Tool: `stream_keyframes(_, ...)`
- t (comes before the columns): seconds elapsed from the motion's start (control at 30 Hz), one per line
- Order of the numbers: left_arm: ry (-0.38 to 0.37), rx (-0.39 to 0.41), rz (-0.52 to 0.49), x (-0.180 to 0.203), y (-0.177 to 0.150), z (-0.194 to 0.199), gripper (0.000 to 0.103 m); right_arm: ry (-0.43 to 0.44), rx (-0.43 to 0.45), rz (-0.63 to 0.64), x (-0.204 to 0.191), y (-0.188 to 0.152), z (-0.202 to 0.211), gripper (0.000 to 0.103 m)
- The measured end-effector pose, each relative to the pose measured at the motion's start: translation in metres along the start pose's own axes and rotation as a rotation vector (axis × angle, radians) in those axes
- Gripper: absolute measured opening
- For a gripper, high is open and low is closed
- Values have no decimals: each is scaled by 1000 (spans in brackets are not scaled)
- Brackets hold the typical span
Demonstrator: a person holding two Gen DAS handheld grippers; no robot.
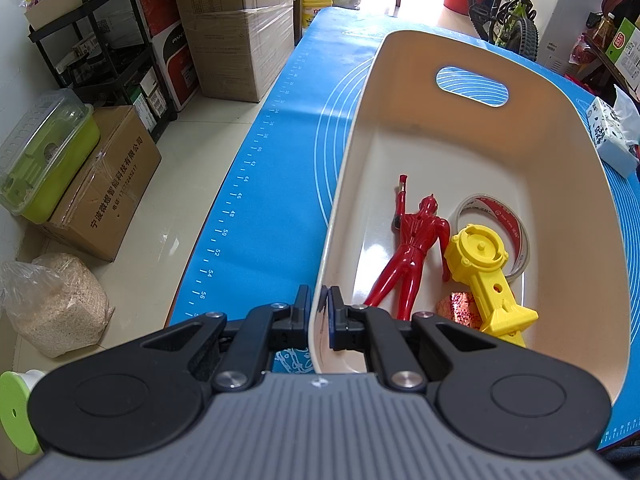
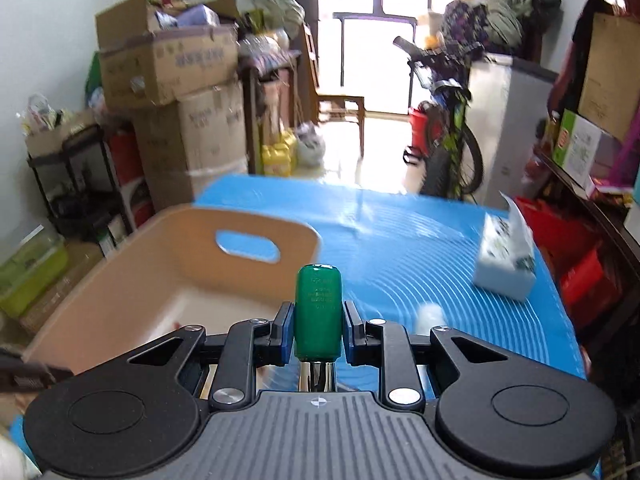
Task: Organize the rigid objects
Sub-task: 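Carry the green marker into the basket and open the right tool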
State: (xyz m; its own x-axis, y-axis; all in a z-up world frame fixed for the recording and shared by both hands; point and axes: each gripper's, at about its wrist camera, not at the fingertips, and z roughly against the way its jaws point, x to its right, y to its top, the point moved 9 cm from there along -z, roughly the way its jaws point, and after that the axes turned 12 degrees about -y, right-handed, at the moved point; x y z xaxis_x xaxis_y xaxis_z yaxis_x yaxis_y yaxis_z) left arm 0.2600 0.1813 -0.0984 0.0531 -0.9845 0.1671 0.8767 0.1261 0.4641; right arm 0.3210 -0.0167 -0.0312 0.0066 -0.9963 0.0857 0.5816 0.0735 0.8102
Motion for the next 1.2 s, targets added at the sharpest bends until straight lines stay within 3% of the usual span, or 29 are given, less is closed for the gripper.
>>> stream_keyframes(0.4, 0, 0, 1, 0, 0, 0, 10, 116, 22, 38, -63, 18, 4, 33)
stream_keyframes(0.63, -1, 0, 1, 1, 1, 0, 10, 199, -109, 144, -108, -16, -13, 33)
stream_keyframes(0.87, 0, 0, 0, 1, 1, 0, 10, 211, -244, 266, -136, -59, -27, 33)
stream_keyframes(1.03, 0, 0, 0, 1, 1, 0, 10, 207, -272, 290, -138, -61, -29, 33)
stream_keyframes(1.2, 0, 0, 0, 1, 1, 0, 10, 218, -287, 259, -130, -59, -29, 54)
